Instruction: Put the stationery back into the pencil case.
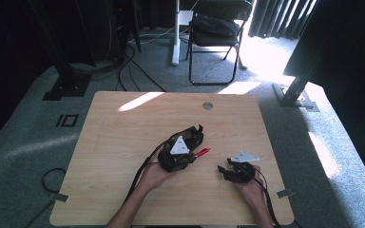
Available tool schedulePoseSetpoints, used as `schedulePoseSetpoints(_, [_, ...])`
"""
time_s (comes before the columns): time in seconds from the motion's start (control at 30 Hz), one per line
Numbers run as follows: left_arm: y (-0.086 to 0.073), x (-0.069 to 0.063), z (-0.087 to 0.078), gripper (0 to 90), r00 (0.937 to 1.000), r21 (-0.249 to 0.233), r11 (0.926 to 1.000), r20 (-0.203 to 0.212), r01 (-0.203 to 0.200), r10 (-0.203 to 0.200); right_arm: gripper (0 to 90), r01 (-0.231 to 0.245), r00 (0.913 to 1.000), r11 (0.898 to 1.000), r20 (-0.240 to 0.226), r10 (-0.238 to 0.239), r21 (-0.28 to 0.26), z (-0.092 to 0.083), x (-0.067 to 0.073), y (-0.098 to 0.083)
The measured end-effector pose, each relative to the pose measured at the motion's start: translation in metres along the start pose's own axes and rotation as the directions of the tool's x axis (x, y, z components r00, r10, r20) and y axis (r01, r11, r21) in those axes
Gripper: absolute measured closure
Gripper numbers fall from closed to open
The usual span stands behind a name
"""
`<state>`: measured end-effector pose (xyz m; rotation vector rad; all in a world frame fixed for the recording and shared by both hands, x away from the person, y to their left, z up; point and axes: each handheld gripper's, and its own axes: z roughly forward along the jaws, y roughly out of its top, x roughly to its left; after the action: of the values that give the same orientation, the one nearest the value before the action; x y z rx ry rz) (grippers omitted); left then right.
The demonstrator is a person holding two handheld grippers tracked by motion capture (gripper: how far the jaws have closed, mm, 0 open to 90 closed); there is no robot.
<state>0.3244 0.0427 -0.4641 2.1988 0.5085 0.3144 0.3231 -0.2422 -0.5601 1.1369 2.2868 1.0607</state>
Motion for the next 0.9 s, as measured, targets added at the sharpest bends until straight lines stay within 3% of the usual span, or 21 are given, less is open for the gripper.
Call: schedulePoseSetpoints(0.9, [0.007, 0.02, -0.015, 79.6, 0.9987, -0.033, 0.9991, -0.043, 0.026, -0.027, 41.8, 0.004, 1.0, 1.0, -0.003, -0.004, 0.0, 0.0, 0.0, 0.0])
